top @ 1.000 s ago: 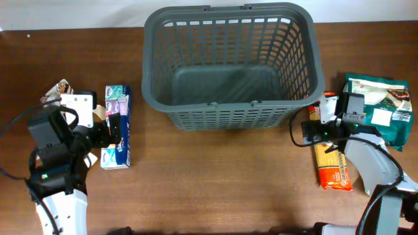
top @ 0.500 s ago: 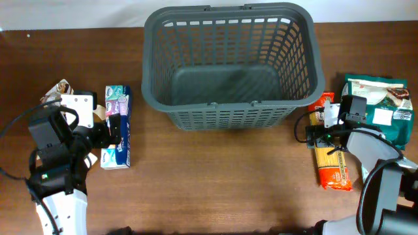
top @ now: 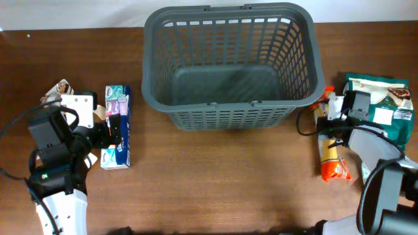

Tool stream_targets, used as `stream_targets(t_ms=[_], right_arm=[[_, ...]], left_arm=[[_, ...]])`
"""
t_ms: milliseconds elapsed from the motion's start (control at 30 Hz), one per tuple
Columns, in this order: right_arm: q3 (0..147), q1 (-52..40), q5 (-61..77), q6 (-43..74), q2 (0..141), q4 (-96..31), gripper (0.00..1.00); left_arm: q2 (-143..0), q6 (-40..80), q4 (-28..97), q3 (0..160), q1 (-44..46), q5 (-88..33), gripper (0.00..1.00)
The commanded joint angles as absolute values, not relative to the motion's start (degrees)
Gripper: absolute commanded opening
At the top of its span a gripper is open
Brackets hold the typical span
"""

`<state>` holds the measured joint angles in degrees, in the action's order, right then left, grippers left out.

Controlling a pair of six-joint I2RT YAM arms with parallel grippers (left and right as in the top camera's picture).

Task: Pack container
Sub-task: 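Lift the spaghetti pack with the right gripper over the basket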

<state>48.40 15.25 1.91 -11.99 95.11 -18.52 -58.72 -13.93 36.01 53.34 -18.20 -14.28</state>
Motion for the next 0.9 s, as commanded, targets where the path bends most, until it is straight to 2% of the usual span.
stream_targets(t_ms=[0,300,600,867], right_arm=[[46.06,15.18,-0.3,-11.92,99.04,-19.7,0.04],[49.54,15.07,-0.27,-11.92,93.97,-20.49,0.04],[66.83,15.03,-0.25,-11.9,81.67,-22.28,0.04],[83.24,15.03,-0.27,-11.88,77.1,-25.45,0.04]], left_arm=[[-58.92,-13.78,36.03,53.34,-18.55,-13.69,0.99],[-58.92,-13.78,36.05,53.34,-18.55,-13.67,0.99],[-58.92,-13.78,36.03,53.34,-18.55,-13.67,0.99],[-58.92,-13.78,36.03,53.34,-18.55,-13.67,0.99]])
